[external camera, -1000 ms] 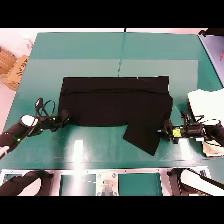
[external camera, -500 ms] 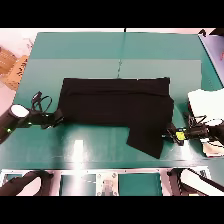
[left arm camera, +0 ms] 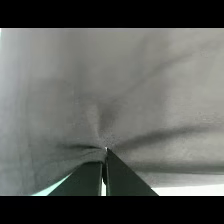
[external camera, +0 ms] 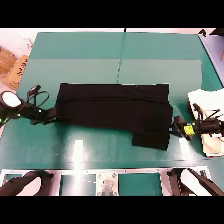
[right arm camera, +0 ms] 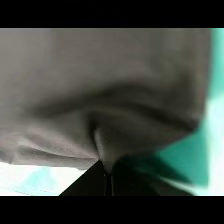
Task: Fold the shirts.
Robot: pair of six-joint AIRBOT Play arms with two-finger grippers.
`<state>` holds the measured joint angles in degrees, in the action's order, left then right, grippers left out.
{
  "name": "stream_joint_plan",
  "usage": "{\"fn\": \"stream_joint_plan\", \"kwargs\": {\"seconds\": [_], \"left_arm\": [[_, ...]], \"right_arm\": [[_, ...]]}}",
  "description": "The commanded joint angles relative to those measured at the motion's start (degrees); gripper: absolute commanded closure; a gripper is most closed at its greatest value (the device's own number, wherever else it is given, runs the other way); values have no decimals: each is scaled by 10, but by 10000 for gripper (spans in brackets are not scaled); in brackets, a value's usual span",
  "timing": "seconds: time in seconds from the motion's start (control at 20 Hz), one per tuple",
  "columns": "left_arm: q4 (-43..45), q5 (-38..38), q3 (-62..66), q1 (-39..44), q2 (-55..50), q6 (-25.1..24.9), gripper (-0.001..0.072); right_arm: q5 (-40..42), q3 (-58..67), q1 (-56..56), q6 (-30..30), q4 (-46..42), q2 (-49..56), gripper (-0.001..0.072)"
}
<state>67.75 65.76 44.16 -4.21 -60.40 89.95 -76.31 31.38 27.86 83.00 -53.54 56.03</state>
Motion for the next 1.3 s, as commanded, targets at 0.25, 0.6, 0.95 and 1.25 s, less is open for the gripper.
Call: {"fn": "stream_joint_plan", "kwargs": {"seconds": [0.25, 0.6, 0.95, 1.25], "left_arm": [[9, -54, 152, 47, -103, 2, 687], [-39, -85, 324, 47, -327, 0, 685], [-82, -116, 445, 39, -415, -2, 620], [-78, 57, 568, -15, -413, 1, 49]], "right_arm": [[90, 207, -68, 3, 97, 101, 694], [146, 428, -124, 3, 109, 364, 694], [122, 561, -123, -21, 135, 520, 414], [-43, 633, -3, -62, 117, 520, 173]]}}
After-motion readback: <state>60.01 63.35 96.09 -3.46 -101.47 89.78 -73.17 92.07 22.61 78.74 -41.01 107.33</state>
